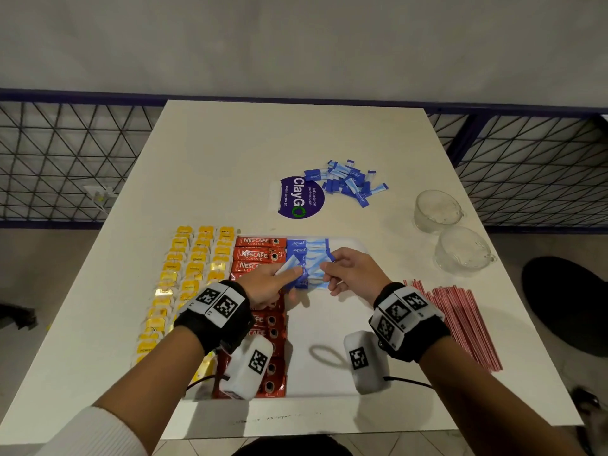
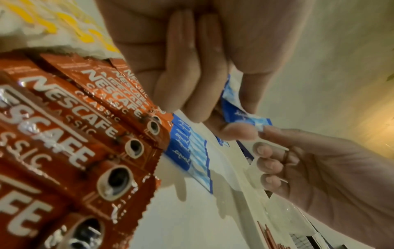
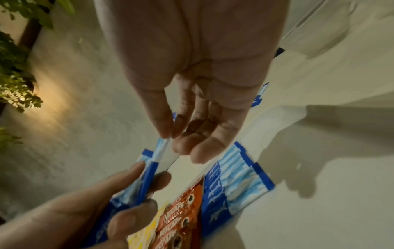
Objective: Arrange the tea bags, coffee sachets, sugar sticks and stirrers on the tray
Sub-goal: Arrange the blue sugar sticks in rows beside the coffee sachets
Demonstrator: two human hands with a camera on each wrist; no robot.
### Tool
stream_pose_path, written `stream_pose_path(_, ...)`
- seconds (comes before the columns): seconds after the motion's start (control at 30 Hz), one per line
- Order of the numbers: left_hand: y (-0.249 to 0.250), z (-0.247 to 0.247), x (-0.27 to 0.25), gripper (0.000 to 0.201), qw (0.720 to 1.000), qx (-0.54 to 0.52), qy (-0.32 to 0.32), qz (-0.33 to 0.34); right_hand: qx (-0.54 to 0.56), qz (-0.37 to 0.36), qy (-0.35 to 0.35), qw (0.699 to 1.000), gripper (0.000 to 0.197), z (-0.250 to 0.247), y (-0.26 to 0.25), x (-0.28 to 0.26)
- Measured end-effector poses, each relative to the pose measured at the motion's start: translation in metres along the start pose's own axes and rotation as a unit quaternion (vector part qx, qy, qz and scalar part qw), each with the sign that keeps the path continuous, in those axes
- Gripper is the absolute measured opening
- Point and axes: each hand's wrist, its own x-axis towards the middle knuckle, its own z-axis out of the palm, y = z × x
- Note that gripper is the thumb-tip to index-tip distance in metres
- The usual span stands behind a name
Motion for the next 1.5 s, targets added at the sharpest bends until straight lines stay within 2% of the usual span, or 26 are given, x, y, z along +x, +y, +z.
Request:
stream_pose_path(0.13,0.003,-0.004,-0.004,0.03,0.999,0.002,0.0,0.035,0.018,0.02,0.001,1.0,0.012,-0.009,-0.006,-0.005)
stream_pose_path(0.27,0.003,-0.005,-0.002,0.031,0.997,0.051,0.034,0.036,-0.01,0.032,-0.008,0.999,0.013,-0.012,-0.004,-0.007)
stream_pose_path(0.33,0.0,-0.004,-0.001,0.027,0.996,0.07,0.042,0.043,-0.022,0.019,-0.003,1.0,0.009,-0.014,0.001,-0.006)
stream_pose_path(0.43,-0.006,0.0,0.001,0.012,0.997,0.053,0.059,0.02,-0.036,0.029,-0.004,0.999,0.0,-0.016,0.012,-0.006)
stream_pose_path(0.53,-0.011,0.003,0.002,0.013,0.988,0.133,0.075,0.017,-0.039,0.066,-0.014,0.997,0.013,-0.017,0.025,-0.003)
stream_pose_path(0.63,-0.014,0.003,0.002,0.013,0.974,0.188,0.123,0.02,-0.041,0.1,-0.008,0.994,0.021,-0.016,0.037,0.002)
stream_pose_path(0.73,-0.013,0.003,0.004,0.013,0.963,0.222,0.149,0.019,-0.04,0.121,-0.006,0.992,0.006,-0.015,0.041,0.007)
stream_pose_path(0.8,-0.01,0.004,0.006,0.01,0.957,0.251,0.141,0.019,-0.043,0.129,0.0,0.991,0.012,-0.014,0.042,0.012)
stream_pose_path(0.93,-0.003,0.009,0.011,0.017,0.936,0.334,0.113,0.021,-0.039,0.145,0.01,0.989,0.016,-0.01,0.04,0.019)
stream_pose_path(1.13,0.002,0.018,0.019,0.027,0.895,0.44,0.068,0.027,-0.104,0.145,0.035,0.983,0.018,-0.006,0.043,0.022)
stream_pose_path(1.5,0.005,0.019,0.022,0.021,0.899,0.434,0.058,0.01,-0.103,0.162,0.036,0.981,0.025,-0.005,0.038,0.024)
